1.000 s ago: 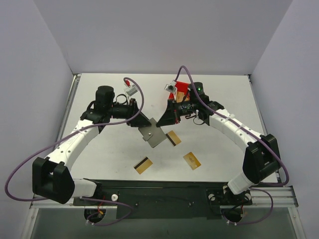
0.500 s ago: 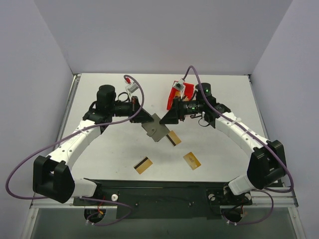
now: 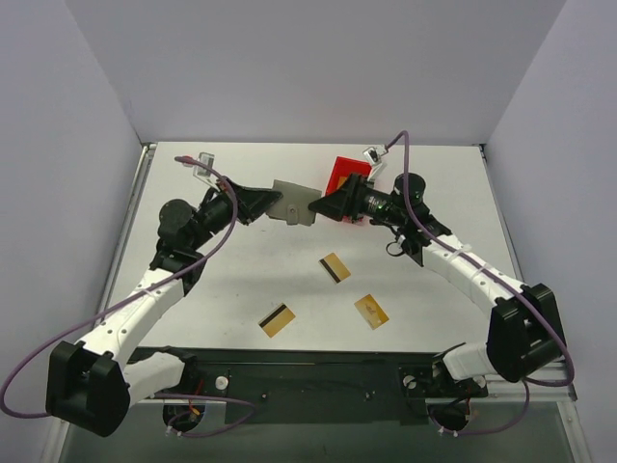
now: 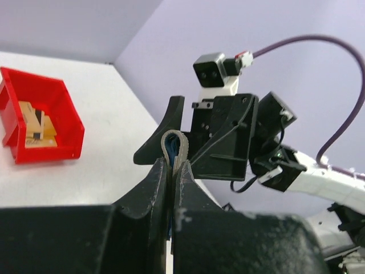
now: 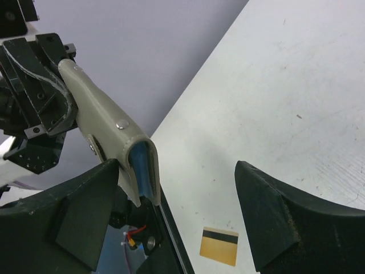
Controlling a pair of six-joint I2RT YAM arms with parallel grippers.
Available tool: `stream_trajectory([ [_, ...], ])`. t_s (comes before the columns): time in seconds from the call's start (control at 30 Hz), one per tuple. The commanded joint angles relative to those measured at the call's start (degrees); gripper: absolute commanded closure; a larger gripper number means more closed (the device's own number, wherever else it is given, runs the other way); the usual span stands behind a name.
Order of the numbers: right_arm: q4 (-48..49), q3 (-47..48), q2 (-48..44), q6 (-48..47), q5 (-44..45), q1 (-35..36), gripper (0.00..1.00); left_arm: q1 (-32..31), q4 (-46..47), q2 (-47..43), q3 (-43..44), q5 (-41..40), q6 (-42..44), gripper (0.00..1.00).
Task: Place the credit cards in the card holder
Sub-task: Place the card holder at the center of the board.
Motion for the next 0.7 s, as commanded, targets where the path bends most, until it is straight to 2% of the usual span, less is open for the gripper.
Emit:
stream_trajectory([
  [0.0, 13.0, -0.3, 1.2, 8.2, 3.6, -0.1, 0.23, -0.3, 12.0, -1.6, -0.7, -5.2, -5.9, 1.00],
  [0.17, 27.5, -0.6, 5.4, 17.8, 0.1, -0.1, 0.27, -0.3, 14.4, -0.8, -1.8, -4.7, -7.1, 1.00],
  [0.27, 32.5, -0.4, 7.2, 21.6, -1.1, 0.0, 0.31, -0.3, 15.5, -0.4, -2.4, -4.5, -8.6, 1.00],
  [0.33, 36.1, 0.3, 8.7, 24.2, -2.2, 0.1, 0.38, -0.3, 16.8, -0.4, -2.9, -4.6, -9.2, 1.00],
  [0.47, 35.6, 1.7, 9.9, 24.5, -3.6, 1.0, 0.56, -0.3, 16.8, -0.4, -2.9, -4.9, -9.1, 1.00],
  [0.57, 32.1, 3.1, 9.2, 21.8, -4.7, 2.0, 0.78, -0.3, 16.4, -0.4, -2.9, -5.3, -8.9, 0.87],
  [0.63, 29.8, 3.4, 8.4, 20.3, -5.1, 2.0, 0.86, -0.2, 16.0, -0.1, -2.8, -5.3, -8.6, 0.77],
  [0.67, 29.1, 3.4, 7.8, 19.6, -5.4, 1.8, 0.90, -0.2, 15.3, -0.1, -2.5, -5.1, -8.5, 0.67],
])
